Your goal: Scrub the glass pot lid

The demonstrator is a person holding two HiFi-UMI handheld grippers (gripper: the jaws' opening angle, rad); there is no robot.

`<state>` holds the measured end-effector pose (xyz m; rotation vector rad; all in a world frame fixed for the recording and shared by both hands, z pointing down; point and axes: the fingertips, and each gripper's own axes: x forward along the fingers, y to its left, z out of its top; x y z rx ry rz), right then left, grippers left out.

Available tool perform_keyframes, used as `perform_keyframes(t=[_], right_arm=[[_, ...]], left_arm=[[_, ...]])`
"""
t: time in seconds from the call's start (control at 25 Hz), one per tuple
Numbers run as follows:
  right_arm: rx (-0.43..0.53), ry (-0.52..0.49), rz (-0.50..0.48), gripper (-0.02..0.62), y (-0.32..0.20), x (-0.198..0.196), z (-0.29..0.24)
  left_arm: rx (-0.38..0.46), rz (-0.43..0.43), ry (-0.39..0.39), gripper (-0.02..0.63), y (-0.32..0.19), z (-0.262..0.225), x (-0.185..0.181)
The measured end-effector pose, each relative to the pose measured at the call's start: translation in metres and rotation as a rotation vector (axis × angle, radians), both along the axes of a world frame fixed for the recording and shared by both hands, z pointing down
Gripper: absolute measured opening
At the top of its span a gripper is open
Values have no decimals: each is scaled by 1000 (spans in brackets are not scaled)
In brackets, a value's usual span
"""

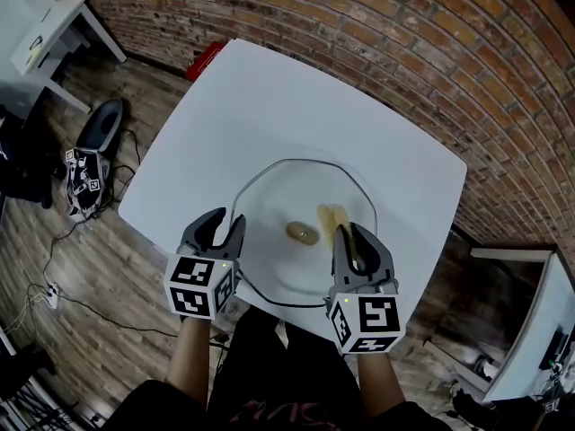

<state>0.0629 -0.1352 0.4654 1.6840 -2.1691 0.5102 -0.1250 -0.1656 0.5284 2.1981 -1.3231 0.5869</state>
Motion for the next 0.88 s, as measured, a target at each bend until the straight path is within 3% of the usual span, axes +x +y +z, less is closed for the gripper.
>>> perform_keyframes(t=[0.88], right_arm=[[-44, -10, -87, 55, -27, -37, 23]], left_arm=[[-94, -3, 37, 102, -4, 33, -2]])
